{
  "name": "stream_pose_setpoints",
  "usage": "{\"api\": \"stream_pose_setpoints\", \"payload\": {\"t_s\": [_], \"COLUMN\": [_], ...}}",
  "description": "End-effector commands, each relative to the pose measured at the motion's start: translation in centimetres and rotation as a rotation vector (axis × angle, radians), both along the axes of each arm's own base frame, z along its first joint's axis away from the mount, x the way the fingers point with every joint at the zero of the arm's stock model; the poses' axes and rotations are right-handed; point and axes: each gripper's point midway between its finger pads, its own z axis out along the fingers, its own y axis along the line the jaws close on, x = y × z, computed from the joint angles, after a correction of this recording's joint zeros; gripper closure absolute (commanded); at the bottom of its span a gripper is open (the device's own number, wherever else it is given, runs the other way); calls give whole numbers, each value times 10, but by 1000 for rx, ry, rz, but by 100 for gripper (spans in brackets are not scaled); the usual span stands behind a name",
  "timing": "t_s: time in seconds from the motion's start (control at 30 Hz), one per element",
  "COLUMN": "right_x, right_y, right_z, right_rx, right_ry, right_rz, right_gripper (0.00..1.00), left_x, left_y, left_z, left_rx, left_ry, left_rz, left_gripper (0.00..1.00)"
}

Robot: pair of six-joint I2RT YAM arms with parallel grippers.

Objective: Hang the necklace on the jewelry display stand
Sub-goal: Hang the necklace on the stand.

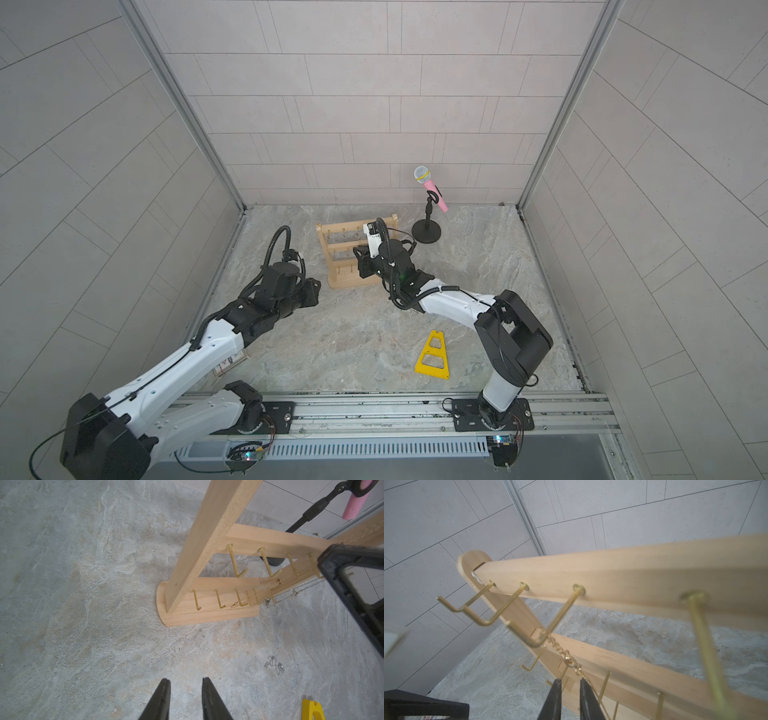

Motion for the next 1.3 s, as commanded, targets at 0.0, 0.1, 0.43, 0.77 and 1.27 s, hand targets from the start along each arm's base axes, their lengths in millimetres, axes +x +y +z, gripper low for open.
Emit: {"api": "stream_pose_setpoints", "payload": {"t_s": [0.0, 0.1, 0.43, 0.77, 1.27], "right_x": [5, 2, -10, -9, 2], "right_y": [1, 1, -4, -4, -2], "right_z": [9, 10, 11, 14, 17], "right_rx": [33, 33, -14, -27, -39], "right_ry": [-7, -9, -9, -13, -21], "right_rz": [-6, 4, 5, -16, -40], "right_gripper": [80, 80, 81, 80, 76], "left_x": [3, 3, 5, 3, 3], "left_y": [2, 2, 1, 2, 3], "left_z": [-1, -2, -4, -1, 0], "left_rx": [-7, -6, -21, -25, -25], "left_ry": [-12, -9, -6, -12, -16], "left_rz": [14, 14, 15, 17, 21], "left_gripper": [69, 69, 69, 69, 69]}}
